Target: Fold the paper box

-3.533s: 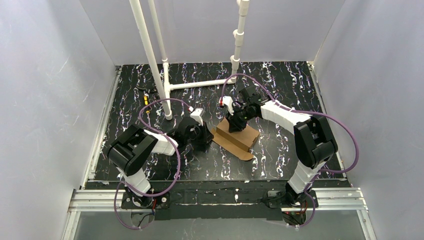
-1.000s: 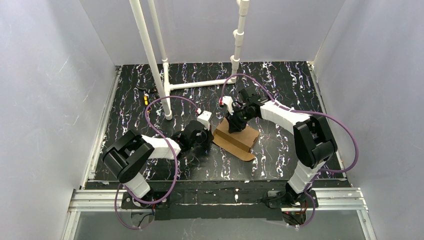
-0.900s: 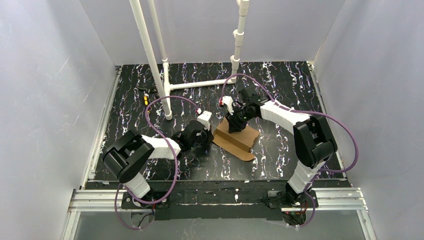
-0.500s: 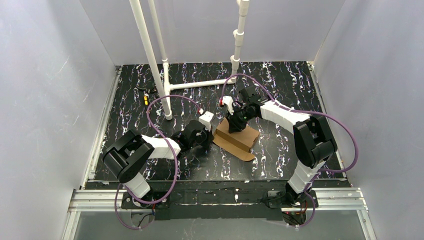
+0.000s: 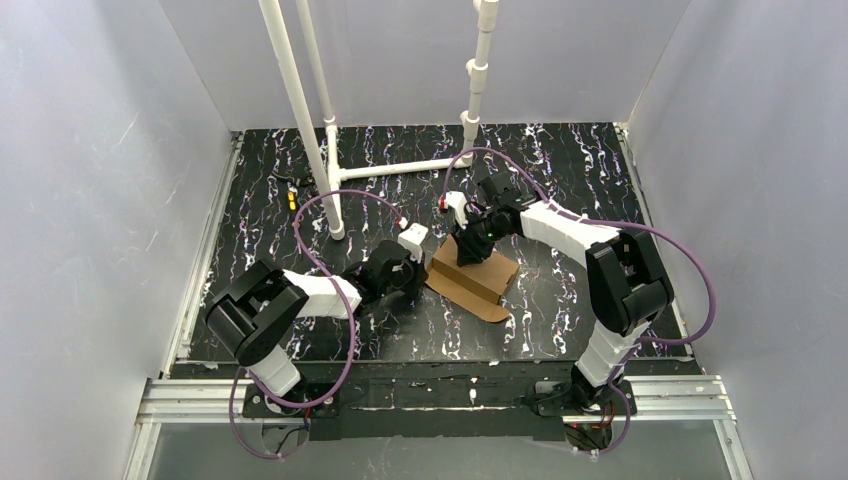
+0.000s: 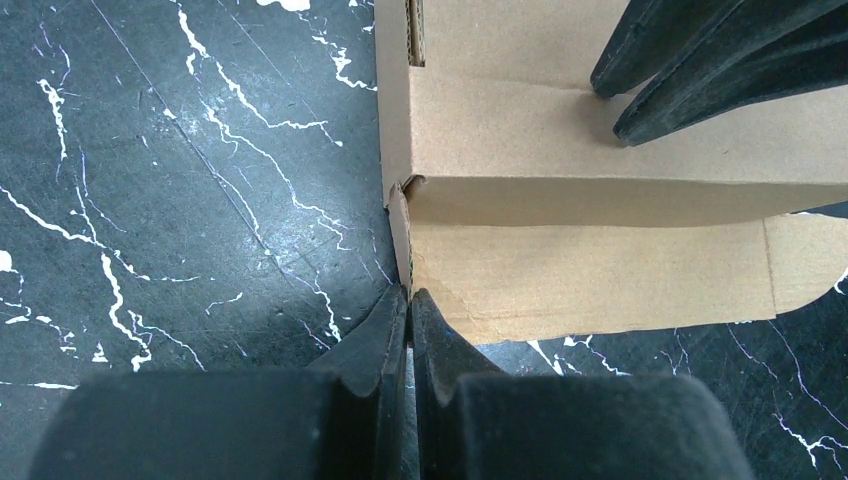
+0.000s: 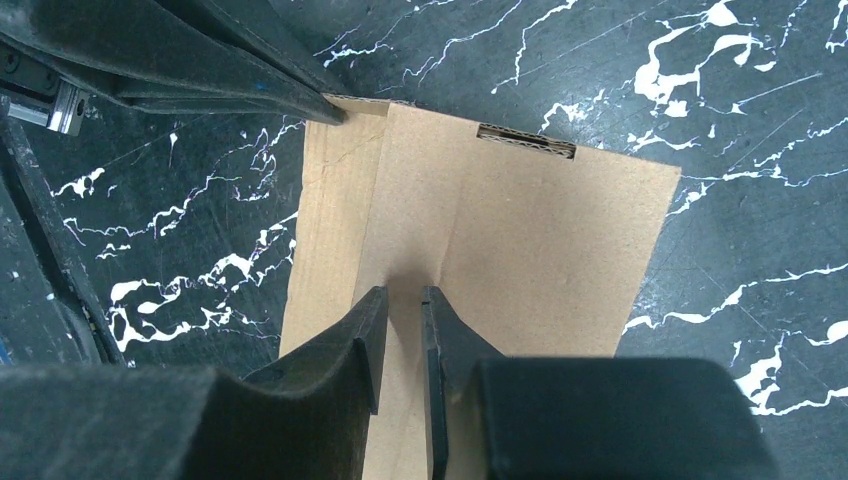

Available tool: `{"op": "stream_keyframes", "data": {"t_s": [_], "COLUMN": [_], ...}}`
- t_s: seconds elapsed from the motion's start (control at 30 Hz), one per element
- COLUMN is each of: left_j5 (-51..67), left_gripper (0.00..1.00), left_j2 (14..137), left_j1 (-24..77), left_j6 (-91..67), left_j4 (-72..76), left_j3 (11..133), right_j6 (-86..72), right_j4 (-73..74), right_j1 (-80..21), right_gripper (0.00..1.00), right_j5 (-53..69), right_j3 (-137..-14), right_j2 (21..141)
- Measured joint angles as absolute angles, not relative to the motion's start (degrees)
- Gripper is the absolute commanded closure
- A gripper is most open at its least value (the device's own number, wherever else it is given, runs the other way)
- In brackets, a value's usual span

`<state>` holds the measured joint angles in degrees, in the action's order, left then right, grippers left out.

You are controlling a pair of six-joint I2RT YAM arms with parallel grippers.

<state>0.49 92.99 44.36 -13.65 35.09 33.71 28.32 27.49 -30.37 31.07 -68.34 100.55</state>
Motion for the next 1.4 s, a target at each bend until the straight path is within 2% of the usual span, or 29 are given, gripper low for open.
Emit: {"op": "stream_keyframes", "data": {"t_s": [1.4], "left_j5": [1.13], "left_gripper": [1.00], "left_j2": [93.21], "left_j1": [44.82], "left_j6": [-7.42], "left_j4": [37.34], "left_j3": [32.56], "right_j6": [26.76], "right_j4": [27.14], "right_j1": [-30.37], "right_gripper": [0.72], "right_j5": [30.89], "right_j3": [-68.47], "right_j2": [100.99]}}
